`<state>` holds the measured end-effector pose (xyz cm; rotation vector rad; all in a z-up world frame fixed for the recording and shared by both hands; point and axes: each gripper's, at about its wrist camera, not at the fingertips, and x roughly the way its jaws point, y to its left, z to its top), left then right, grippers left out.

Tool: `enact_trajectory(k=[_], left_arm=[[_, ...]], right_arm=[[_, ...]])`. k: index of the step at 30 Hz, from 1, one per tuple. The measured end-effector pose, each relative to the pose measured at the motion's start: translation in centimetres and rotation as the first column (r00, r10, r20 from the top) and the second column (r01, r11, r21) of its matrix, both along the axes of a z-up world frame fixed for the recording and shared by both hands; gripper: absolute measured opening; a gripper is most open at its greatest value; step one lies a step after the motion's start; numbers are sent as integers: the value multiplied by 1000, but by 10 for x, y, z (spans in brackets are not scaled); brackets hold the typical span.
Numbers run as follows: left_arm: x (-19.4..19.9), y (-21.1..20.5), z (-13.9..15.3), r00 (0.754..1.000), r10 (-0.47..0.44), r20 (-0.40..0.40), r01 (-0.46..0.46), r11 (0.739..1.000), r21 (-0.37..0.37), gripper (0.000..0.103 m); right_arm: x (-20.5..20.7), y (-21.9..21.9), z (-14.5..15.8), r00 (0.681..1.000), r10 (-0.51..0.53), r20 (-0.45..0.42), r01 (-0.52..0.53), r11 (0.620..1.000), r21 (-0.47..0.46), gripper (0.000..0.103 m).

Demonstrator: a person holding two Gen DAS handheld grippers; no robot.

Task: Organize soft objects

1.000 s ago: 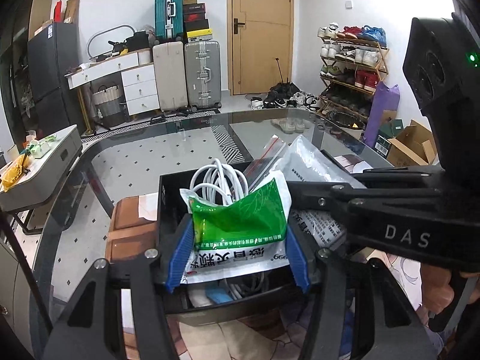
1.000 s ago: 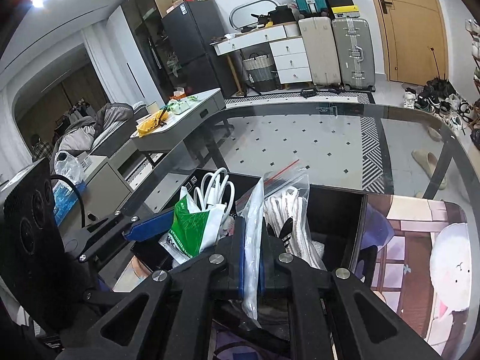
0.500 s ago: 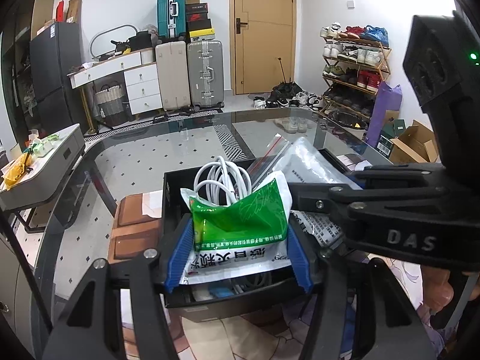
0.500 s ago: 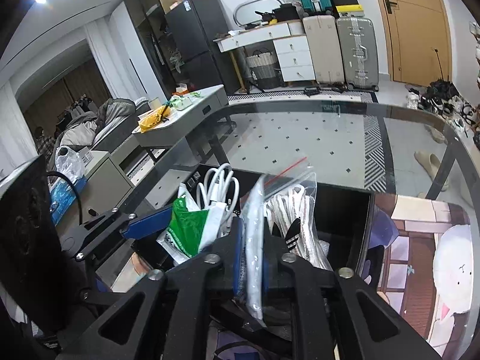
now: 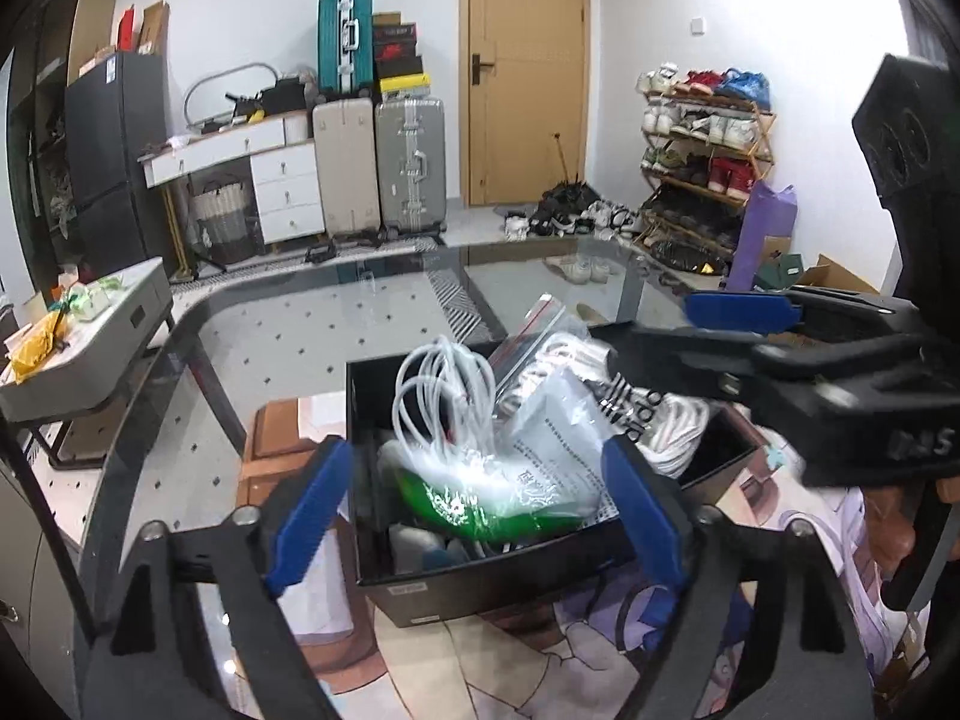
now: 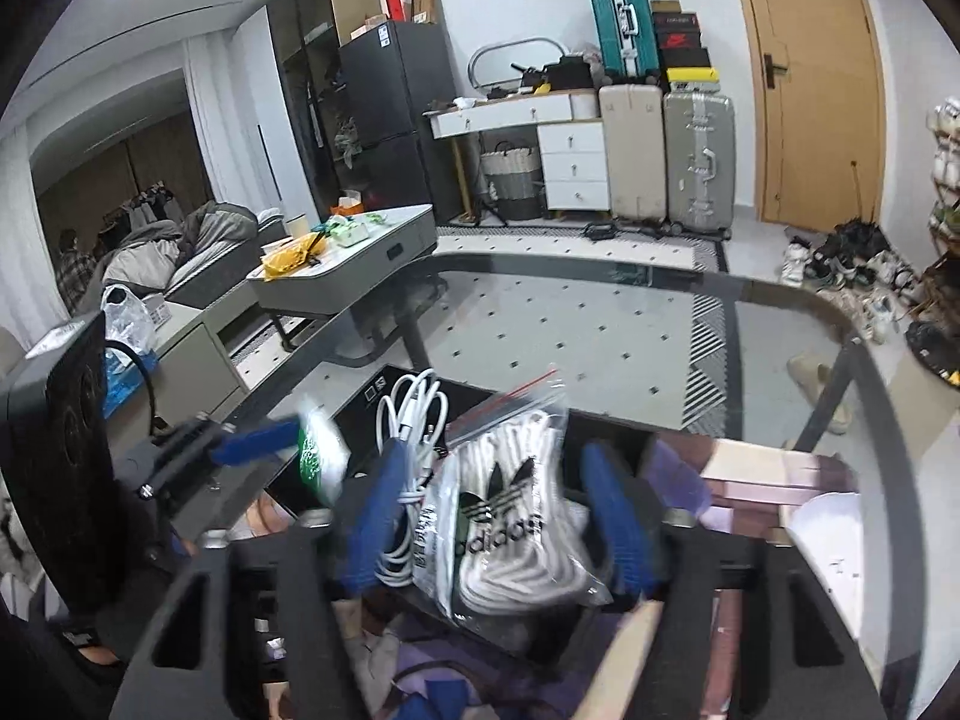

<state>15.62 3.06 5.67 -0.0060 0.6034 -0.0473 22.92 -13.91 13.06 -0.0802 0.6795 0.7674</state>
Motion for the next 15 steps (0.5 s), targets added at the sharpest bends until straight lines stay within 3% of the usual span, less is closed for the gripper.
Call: enact_trajectory(k=[2, 4, 6, 15], left_arm=[[-5, 0, 4, 1000, -3, 7, 3, 1000, 4, 90], [-10, 1, 7, 1000, 2, 10, -2, 1000, 6, 97], [-17, 3, 9, 1000, 11, 23, -11, 1000, 4, 103], [-56, 23, 9, 992, 91, 84, -89, 996, -29, 103]], right_arm=[[-9, -10, 7, 999, -21, 50, 21, 1000, 15, 98], [-17, -17, 10, 997, -31, 76, 30, 999, 14, 102], [-24, -25, 12, 994, -40, 99, 39, 999, 16, 102], [-64, -45, -1, 984, -58, 167, 59, 998, 2, 102]])
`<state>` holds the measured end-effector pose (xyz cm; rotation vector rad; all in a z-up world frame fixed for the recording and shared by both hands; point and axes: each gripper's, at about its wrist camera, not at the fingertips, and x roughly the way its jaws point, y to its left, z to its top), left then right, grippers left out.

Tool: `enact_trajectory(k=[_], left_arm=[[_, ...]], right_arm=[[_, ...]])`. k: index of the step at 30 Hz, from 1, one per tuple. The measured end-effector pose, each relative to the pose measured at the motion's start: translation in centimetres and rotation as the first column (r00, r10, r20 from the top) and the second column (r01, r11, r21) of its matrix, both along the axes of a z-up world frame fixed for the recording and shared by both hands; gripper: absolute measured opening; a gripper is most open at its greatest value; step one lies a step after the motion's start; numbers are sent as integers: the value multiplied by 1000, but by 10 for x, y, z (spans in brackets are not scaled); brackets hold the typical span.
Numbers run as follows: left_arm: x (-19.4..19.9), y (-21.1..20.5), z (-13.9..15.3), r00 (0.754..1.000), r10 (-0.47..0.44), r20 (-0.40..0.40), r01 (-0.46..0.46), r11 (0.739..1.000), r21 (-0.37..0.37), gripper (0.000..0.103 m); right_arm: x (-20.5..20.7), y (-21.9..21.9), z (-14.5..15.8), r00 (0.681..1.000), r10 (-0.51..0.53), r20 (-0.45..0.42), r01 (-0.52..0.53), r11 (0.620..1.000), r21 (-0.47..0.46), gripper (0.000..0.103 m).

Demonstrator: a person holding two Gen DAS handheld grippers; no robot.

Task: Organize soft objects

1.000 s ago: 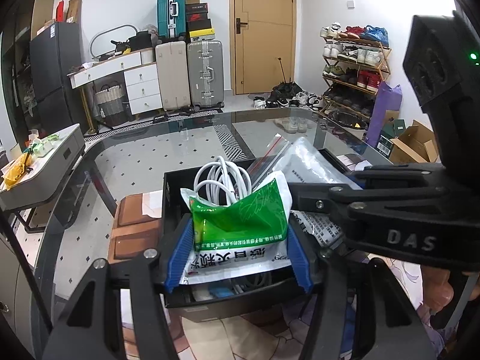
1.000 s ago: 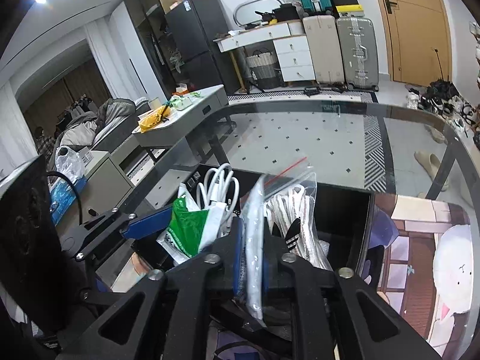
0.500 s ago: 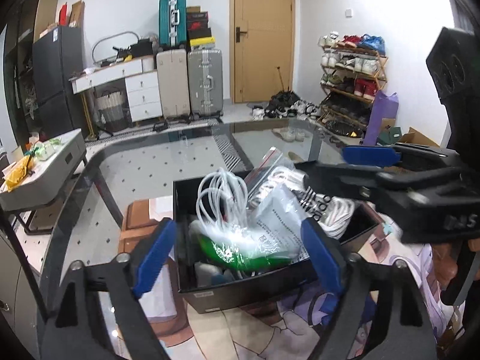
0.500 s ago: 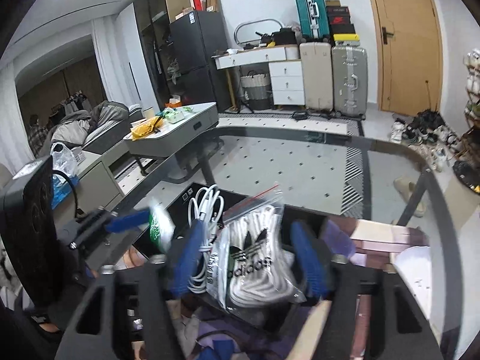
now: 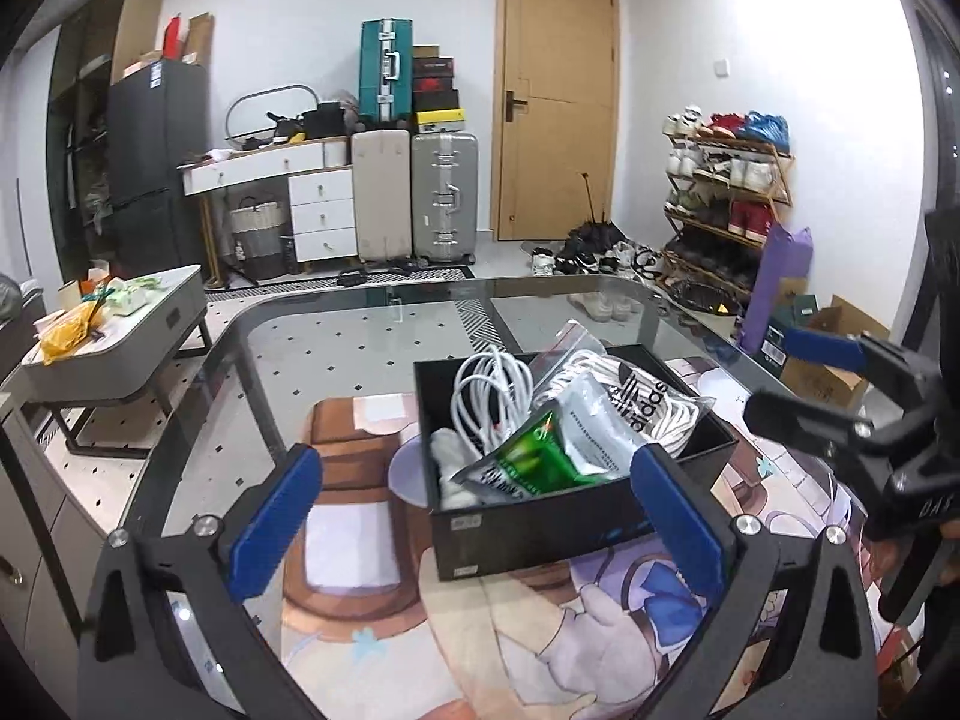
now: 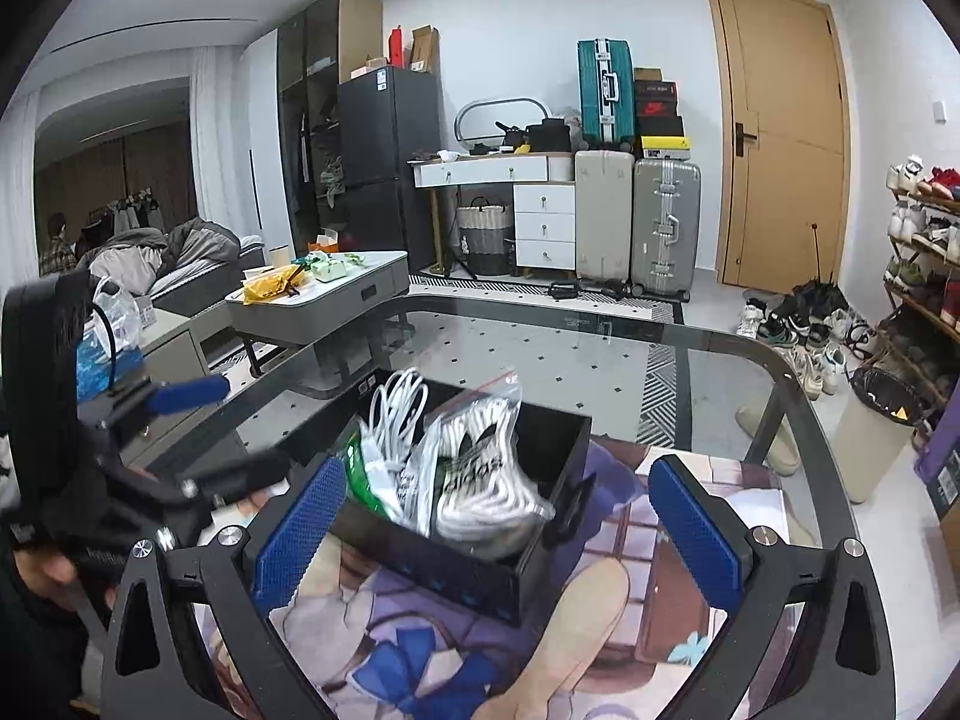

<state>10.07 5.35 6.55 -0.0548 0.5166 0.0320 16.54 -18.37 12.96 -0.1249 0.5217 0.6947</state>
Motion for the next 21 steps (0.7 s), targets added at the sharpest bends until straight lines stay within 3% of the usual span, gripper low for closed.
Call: enact_trajectory(k=[8, 21], left_arm=[[-17, 11, -20, 999, 45, 10, -45, 999, -10, 103], [-18, 8, -27, 997, 56, 48, -56, 998, 1, 103]], right_arm=[[-29, 1, -18, 999, -10, 41, 11, 1000, -27, 102], [-32, 0, -34, 998, -15, 56, 15, 1000, -11, 102]])
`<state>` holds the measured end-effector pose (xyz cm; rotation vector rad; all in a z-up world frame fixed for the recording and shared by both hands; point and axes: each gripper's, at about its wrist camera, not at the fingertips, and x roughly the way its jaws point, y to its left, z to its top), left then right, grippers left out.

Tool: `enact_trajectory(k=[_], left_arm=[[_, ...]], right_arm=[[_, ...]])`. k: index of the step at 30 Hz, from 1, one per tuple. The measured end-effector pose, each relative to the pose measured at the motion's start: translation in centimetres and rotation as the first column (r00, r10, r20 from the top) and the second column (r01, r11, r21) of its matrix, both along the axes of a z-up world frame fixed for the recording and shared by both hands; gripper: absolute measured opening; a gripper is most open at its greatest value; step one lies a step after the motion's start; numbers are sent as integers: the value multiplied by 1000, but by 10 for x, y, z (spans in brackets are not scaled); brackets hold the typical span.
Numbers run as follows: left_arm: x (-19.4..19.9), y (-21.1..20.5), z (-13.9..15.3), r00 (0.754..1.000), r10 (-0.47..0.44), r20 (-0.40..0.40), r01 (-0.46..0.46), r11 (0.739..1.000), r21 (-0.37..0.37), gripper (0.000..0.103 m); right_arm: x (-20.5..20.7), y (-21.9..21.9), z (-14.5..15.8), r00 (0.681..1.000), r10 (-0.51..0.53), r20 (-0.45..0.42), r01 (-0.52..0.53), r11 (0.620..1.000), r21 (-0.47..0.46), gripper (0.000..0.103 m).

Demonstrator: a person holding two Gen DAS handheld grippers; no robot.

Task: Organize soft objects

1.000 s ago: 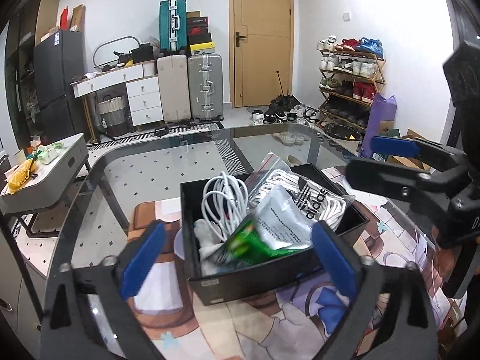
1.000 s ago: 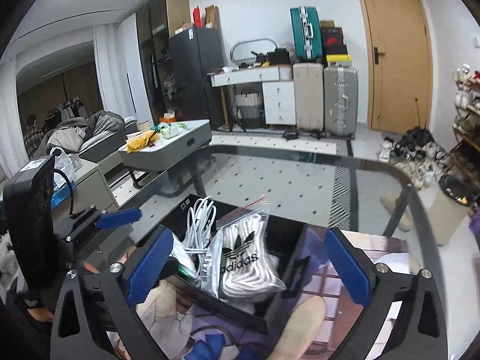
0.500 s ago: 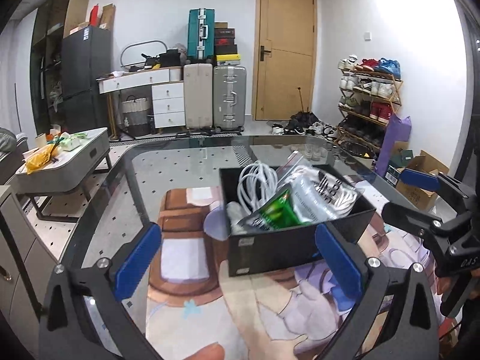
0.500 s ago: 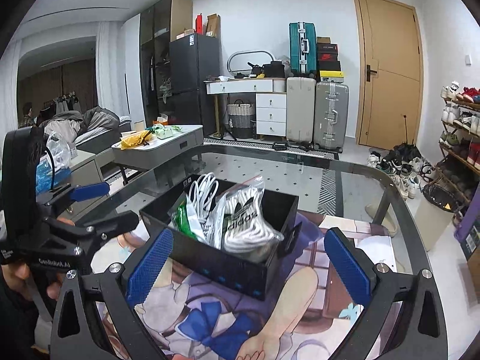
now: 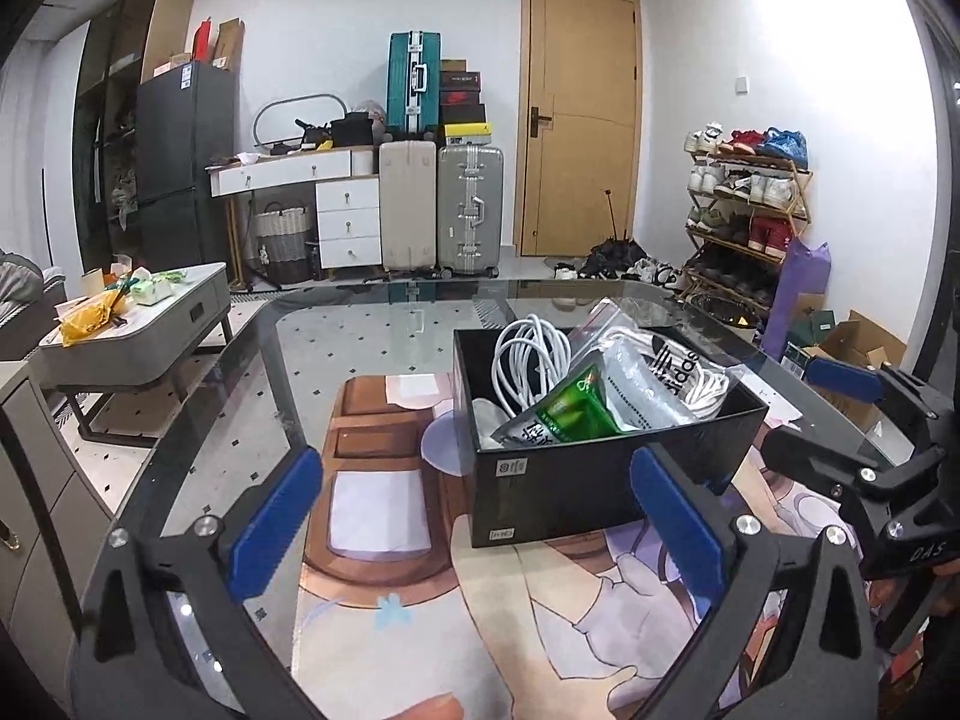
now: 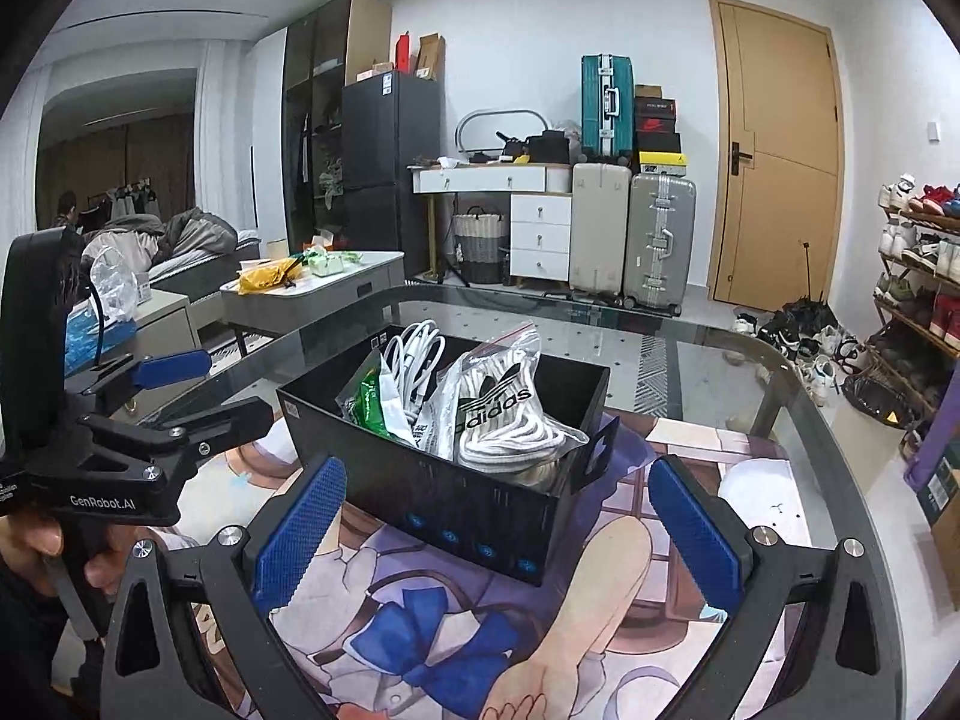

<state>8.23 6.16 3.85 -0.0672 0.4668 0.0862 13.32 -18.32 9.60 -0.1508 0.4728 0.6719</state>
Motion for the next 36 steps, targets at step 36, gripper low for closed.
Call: enact_trajectory(k=[36], left_arm=[[-5, 6, -3, 1000, 20, 9, -20, 999, -30, 103]], right_arm=[[-7, -5, 2, 998, -54, 34, 54, 998, 14, 103]])
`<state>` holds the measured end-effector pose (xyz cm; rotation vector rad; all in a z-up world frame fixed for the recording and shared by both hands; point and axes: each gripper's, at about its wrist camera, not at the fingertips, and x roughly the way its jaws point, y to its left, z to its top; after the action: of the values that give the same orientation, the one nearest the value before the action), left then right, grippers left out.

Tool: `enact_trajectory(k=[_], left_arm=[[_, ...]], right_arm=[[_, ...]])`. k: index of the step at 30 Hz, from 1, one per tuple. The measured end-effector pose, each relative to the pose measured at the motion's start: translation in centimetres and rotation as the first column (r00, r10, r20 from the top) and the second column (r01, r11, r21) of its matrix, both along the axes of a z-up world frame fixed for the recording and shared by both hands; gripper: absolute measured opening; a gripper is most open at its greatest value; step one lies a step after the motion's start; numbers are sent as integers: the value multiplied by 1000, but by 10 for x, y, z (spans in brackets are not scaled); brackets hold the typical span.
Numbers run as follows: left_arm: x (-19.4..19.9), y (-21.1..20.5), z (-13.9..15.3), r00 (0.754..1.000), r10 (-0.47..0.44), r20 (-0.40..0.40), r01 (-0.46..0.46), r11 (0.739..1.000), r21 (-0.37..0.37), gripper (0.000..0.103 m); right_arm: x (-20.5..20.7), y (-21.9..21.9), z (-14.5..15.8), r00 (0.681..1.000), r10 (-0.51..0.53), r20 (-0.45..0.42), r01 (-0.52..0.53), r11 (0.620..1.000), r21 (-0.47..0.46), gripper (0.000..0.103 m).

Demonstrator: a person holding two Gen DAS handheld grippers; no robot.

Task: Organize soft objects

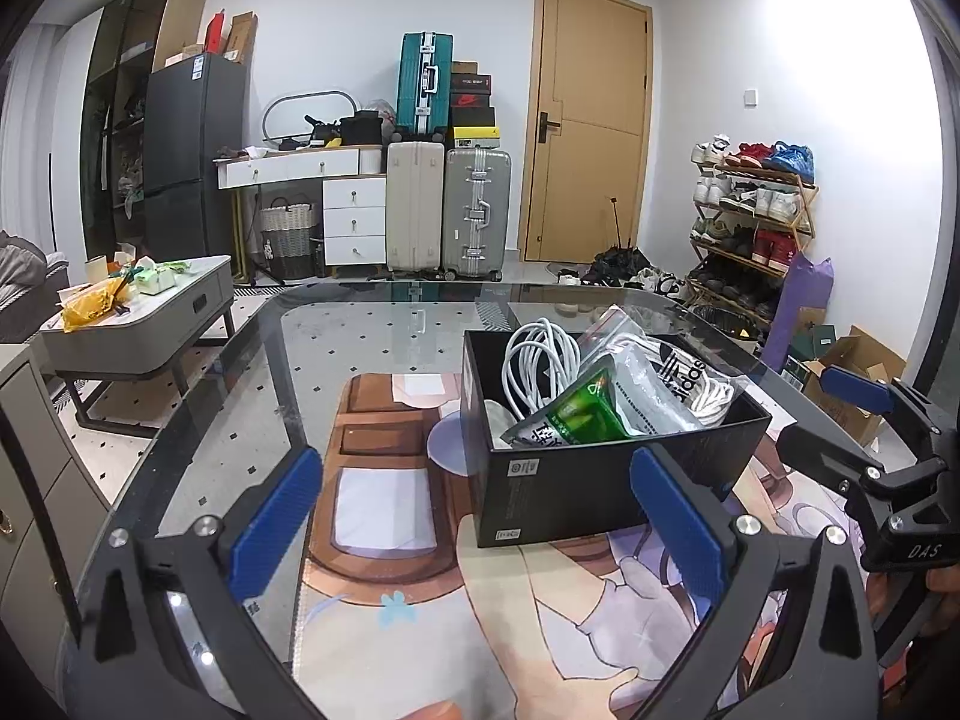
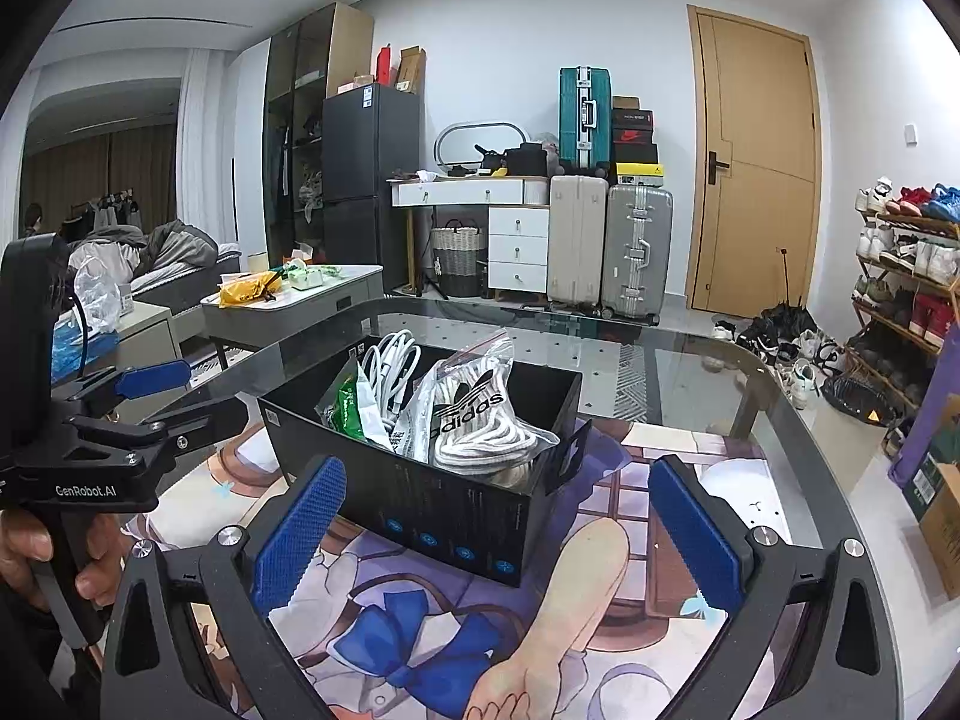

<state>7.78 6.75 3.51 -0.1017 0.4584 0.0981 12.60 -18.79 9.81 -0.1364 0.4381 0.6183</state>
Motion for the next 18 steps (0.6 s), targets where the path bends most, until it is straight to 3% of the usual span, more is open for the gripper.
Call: enact_trajectory(k=[18], left_arm=[[0, 0, 0, 1000, 3, 1, -3, 1000, -3, 103]], right_arm=[[2, -3, 1, 1000, -1, -1, 1, 1000, 2, 103]])
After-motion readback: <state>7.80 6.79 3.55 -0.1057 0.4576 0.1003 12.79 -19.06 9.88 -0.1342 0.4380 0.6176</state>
